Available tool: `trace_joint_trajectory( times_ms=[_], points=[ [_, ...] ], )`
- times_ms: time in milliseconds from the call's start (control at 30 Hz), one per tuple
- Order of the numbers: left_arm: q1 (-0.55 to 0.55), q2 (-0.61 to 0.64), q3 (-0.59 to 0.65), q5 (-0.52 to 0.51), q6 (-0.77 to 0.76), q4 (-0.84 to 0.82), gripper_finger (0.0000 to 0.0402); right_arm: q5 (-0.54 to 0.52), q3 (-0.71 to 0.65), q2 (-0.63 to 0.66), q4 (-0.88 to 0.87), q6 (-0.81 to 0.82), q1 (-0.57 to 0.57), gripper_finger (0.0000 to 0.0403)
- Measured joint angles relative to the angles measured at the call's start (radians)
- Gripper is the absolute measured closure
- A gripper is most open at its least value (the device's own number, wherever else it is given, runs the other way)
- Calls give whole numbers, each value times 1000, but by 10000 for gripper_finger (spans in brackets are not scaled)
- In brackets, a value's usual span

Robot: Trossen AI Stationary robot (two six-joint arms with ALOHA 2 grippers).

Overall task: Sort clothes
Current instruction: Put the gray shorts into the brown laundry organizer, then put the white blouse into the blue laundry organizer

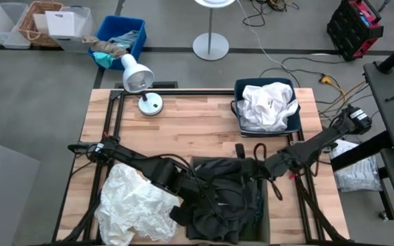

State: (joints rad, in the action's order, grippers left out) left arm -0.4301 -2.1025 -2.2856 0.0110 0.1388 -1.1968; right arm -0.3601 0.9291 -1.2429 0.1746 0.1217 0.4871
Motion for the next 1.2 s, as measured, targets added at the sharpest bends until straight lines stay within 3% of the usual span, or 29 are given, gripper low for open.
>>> trace_joint_trajectory(
  times_ms=[233, 467, 733, 967, 1200],
  points=[
    [0, 24, -61, -17, 9, -66, 402, -64, 173, 7, -181, 69, 16, 394],
    [-1, 69, -69, -47, -15, -95, 402, -226, 486, -3, -732, 343, 7, 394],
    [-1, 187, -64, -100, -281, -391, 402, -295, 729, 4, -1143, 610, -9, 394],
    [-42, 331, 75, -121, -432, -373, 402, -295, 869, 3, -1399, 743, -15, 394],
    [-60, 491, 445, -115, -628, -340, 402, -297, 934, 5, -1462, 695, -15, 394]
  ],
)
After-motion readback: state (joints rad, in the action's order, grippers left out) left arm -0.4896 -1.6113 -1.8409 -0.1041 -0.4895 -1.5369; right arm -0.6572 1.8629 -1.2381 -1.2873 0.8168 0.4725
